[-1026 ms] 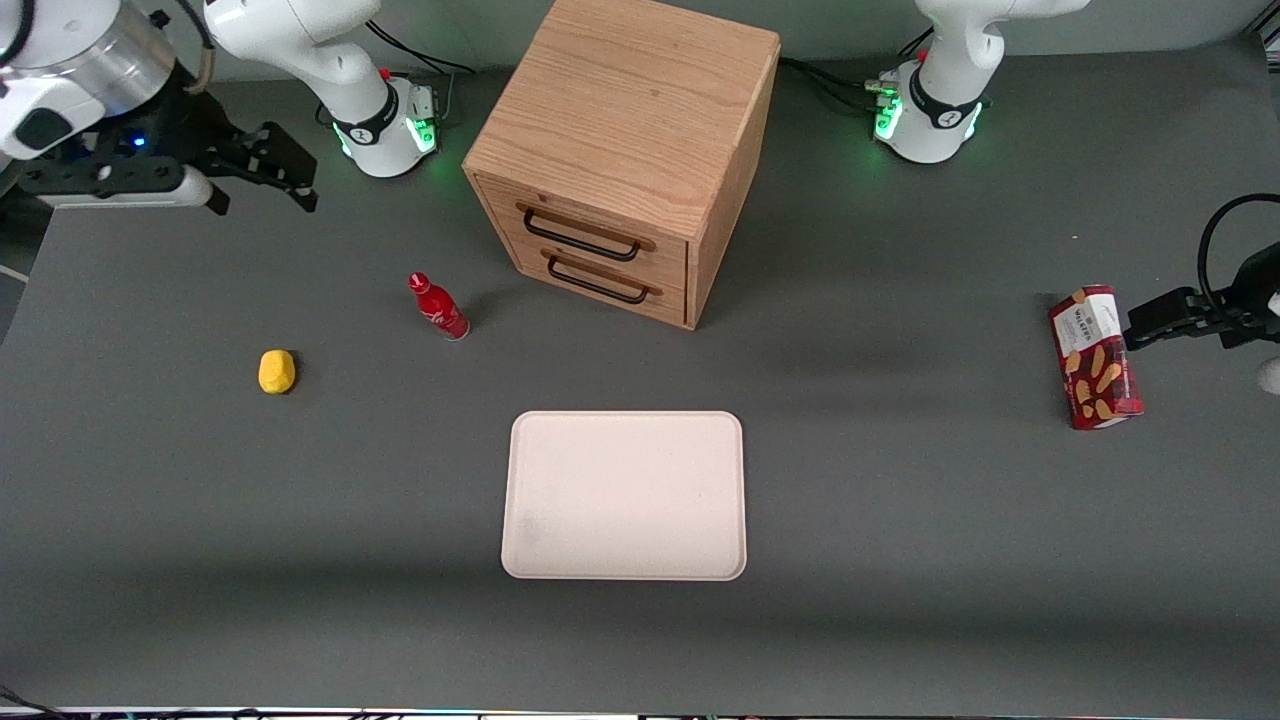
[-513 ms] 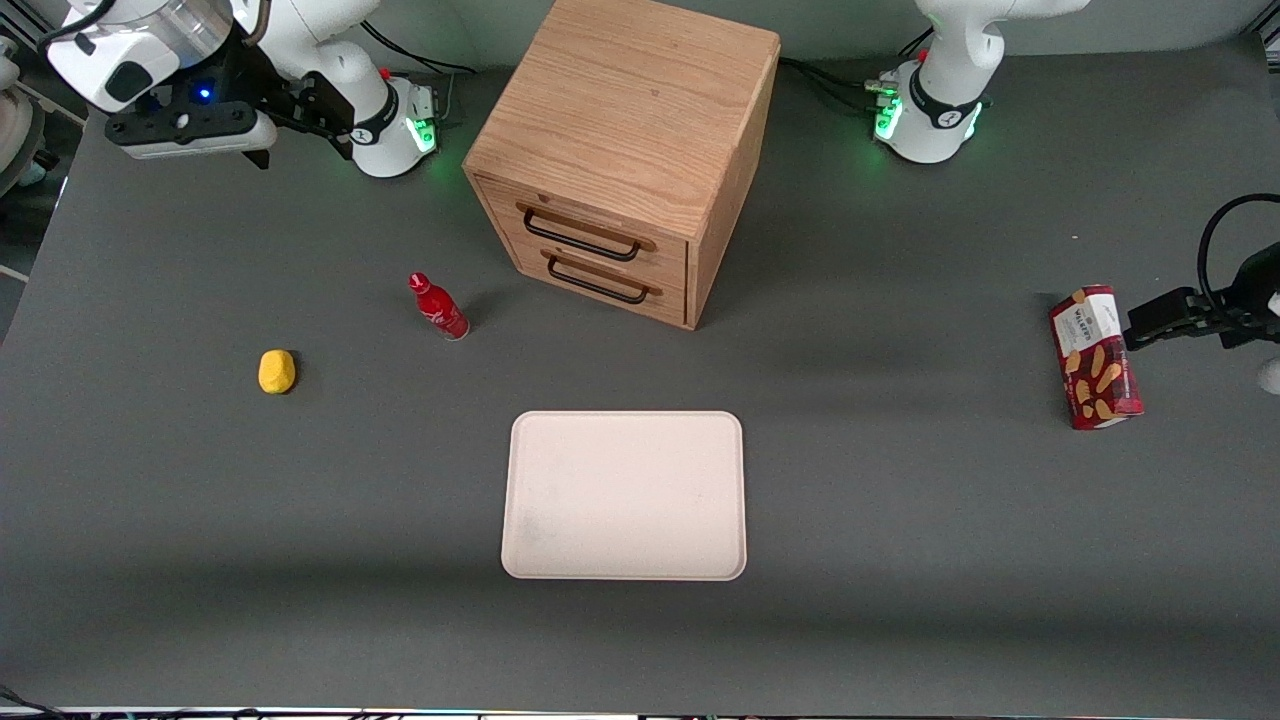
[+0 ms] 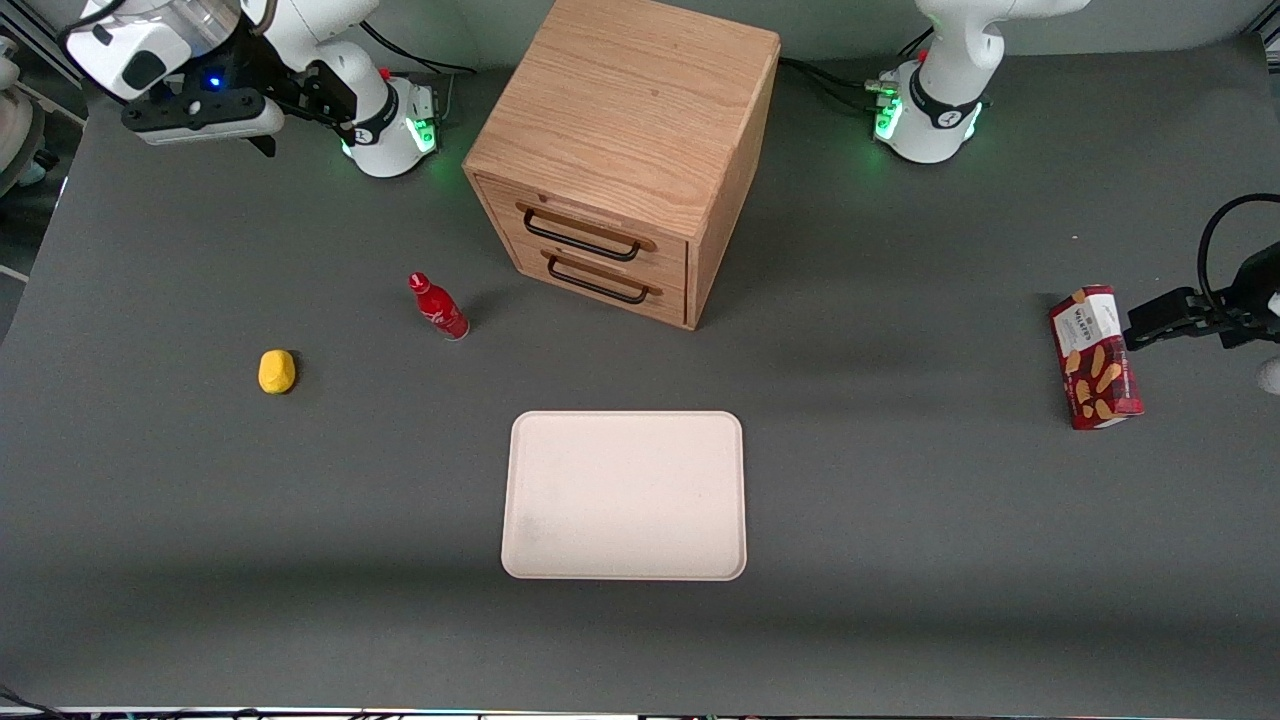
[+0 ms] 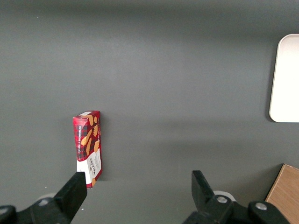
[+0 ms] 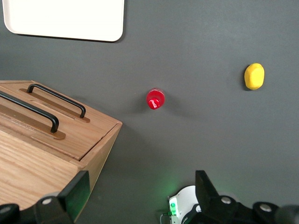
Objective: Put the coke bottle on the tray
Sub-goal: 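Move the open right gripper toward the red Coca-Cola bottle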
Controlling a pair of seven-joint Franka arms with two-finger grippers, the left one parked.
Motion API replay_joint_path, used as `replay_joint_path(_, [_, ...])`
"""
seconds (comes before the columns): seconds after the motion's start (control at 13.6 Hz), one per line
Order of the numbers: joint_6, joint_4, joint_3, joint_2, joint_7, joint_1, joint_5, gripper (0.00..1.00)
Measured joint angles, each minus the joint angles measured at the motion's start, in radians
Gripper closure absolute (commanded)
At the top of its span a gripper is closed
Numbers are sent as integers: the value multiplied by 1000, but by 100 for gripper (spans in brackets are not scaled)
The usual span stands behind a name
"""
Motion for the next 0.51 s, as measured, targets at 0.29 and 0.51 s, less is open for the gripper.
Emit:
replay_joint_path(0.29, [144,-155,0,-24,-3,3,0,0])
replay_joint_path(0.51, [285,-281,0,-34,-4,5,-2,0])
